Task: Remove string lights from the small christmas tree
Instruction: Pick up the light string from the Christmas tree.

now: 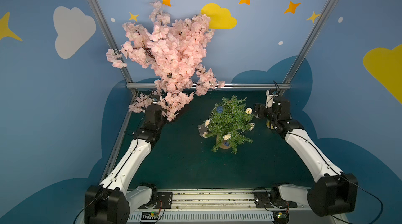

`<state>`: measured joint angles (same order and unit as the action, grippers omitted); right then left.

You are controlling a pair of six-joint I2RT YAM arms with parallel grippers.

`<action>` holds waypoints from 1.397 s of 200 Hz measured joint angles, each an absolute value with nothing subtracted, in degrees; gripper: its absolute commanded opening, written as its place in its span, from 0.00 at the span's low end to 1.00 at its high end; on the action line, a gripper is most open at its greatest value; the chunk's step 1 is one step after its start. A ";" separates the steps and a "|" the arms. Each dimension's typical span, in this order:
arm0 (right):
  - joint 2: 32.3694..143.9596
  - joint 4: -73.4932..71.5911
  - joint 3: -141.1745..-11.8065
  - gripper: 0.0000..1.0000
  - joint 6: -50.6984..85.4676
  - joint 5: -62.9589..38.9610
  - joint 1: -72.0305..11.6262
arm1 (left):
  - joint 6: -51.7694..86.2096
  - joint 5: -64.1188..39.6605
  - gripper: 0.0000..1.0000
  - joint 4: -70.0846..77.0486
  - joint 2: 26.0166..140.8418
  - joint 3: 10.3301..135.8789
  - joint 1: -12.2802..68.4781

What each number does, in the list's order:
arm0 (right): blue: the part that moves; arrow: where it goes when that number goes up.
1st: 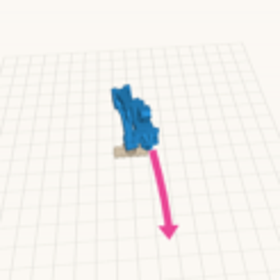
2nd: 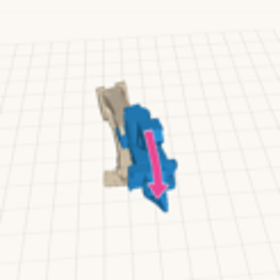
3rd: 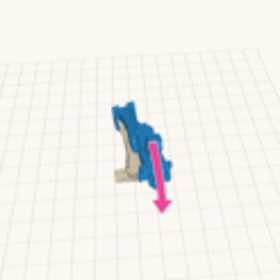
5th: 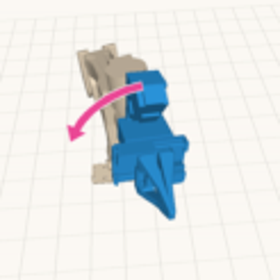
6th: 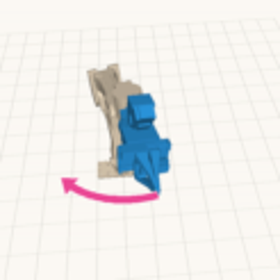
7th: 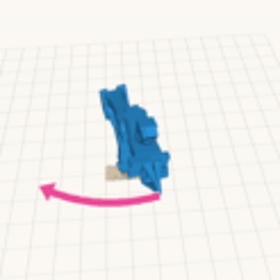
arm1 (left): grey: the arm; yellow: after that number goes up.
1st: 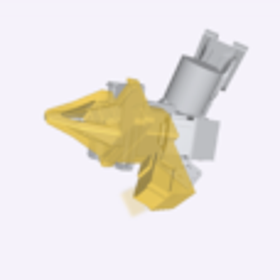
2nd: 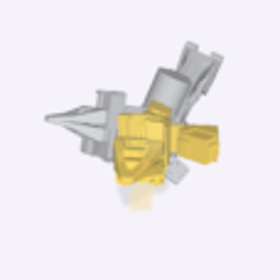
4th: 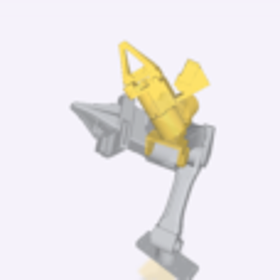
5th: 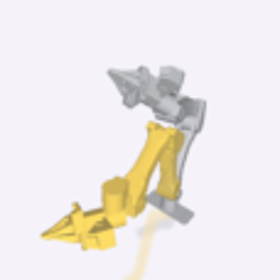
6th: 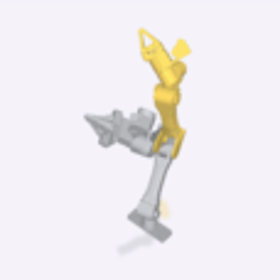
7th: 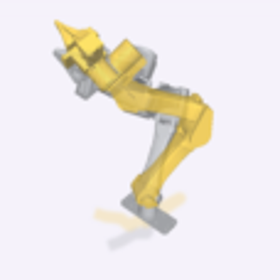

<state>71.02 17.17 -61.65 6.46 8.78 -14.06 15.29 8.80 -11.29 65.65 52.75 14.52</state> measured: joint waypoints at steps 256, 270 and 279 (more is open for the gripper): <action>59.57 53.21 -85.08 0.71 13.69 -7.55 -29.91 | 9.10 -3.64 0.97 -40.69 81.47 93.73 43.75; 59.53 52.95 -84.79 0.72 13.69 -7.55 -30.24 | 9.15 -4.73 0.94 -39.79 82.74 93.76 43.38; 59.53 52.84 -84.62 0.72 13.69 -7.55 -30.44 | 9.26 -5.65 0.93 -39.22 83.29 93.76 42.81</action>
<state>59.53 52.84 -84.62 13.69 -7.55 -30.44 9.26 -5.65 -39.22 83.29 93.76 42.81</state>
